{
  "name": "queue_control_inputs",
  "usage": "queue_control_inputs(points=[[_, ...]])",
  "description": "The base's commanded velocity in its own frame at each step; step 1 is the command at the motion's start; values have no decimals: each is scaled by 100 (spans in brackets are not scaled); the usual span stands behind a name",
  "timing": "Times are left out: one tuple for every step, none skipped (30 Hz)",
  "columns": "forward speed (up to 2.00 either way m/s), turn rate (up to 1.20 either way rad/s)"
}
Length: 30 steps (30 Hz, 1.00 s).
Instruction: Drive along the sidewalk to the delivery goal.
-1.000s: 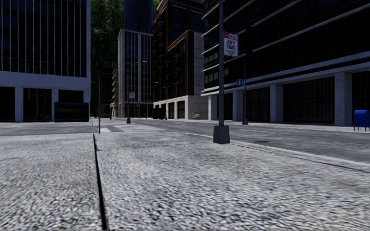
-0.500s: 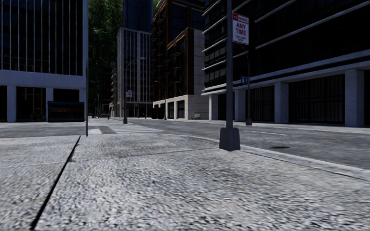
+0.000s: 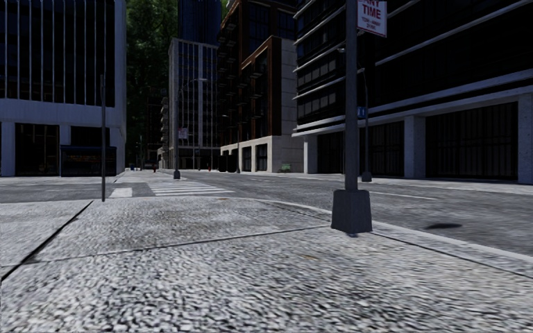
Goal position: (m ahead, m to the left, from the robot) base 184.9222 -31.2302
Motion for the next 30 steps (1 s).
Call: queue_control_inputs(points=[[200, 24], [200, 24], [200, 24], [200, 24], [200, 24], [200, 24], [200, 24], [200, 24], [200, 24], [200, 24], [200, 24], [200, 24], [200, 24], [200, 25], [200, 26], [200, 26], [200, 34], [200, 35], [200, 35], [200, 36], [200, 36], [200, 37], [200, 37], [200, 37], [200, 37], [200, 37], [200, 39], [200, 39], [200, 40], [200, 40]])
